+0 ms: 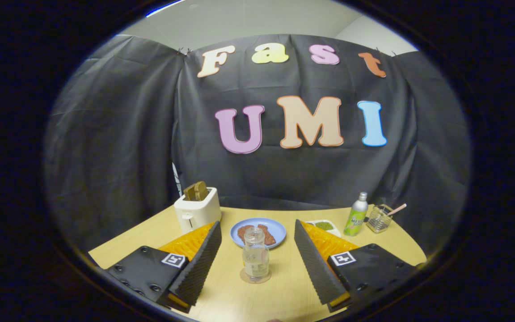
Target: Take the bottle from table, then pour the juice into the cup, finally place the bottle on the coaster
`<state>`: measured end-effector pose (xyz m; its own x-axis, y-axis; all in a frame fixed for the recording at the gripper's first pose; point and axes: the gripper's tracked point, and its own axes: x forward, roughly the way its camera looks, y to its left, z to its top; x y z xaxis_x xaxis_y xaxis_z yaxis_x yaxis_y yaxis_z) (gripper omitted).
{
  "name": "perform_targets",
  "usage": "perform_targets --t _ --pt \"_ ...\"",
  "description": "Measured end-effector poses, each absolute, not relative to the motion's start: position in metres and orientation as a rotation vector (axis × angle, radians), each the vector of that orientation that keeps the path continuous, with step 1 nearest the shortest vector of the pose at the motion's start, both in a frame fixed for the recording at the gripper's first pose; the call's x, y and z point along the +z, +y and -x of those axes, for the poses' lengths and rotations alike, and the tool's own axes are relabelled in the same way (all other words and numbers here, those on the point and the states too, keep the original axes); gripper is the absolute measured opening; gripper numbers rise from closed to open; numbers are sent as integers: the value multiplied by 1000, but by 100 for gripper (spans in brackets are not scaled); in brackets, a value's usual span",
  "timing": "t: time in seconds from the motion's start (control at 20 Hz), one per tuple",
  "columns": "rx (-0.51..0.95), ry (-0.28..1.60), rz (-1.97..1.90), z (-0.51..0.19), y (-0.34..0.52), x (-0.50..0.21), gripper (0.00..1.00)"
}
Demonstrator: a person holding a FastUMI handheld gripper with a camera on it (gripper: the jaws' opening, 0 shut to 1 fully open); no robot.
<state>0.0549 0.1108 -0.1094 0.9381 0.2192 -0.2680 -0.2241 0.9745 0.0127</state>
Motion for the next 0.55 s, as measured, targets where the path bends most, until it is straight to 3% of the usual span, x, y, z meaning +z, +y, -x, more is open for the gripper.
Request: perform_targets --t 0.55 --pt "151 177 11 -2 80 -63 100"
